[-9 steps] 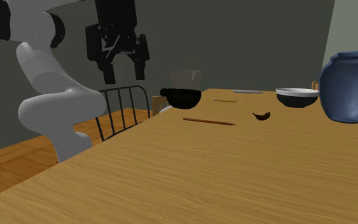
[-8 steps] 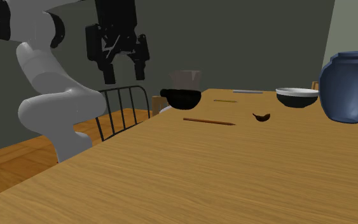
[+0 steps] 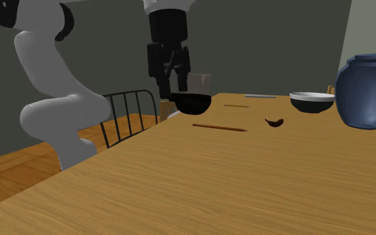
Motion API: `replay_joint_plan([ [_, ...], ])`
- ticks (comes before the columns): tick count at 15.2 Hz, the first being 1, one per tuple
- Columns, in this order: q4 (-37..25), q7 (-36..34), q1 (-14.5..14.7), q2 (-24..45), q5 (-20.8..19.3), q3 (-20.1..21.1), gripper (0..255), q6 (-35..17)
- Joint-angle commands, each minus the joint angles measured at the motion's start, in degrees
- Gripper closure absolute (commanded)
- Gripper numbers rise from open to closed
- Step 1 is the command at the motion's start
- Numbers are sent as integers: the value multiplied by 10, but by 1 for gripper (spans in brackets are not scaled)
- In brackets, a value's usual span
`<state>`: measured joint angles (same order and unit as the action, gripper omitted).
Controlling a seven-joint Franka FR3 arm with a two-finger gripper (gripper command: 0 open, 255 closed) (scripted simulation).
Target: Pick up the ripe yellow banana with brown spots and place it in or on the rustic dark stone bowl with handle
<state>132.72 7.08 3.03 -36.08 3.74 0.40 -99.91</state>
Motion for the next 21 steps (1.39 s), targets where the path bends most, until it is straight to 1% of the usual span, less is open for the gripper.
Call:
replay_joint_plan([
  [1,-16,-1,12,36,10,10,0,-18],
  [11,-128,-4,61,213,46,62,0,-73],
  [16,-203,-8,83,303,51,88,0,-85],
  [21,-291,-15,107,395,48,112,0,-87],
])
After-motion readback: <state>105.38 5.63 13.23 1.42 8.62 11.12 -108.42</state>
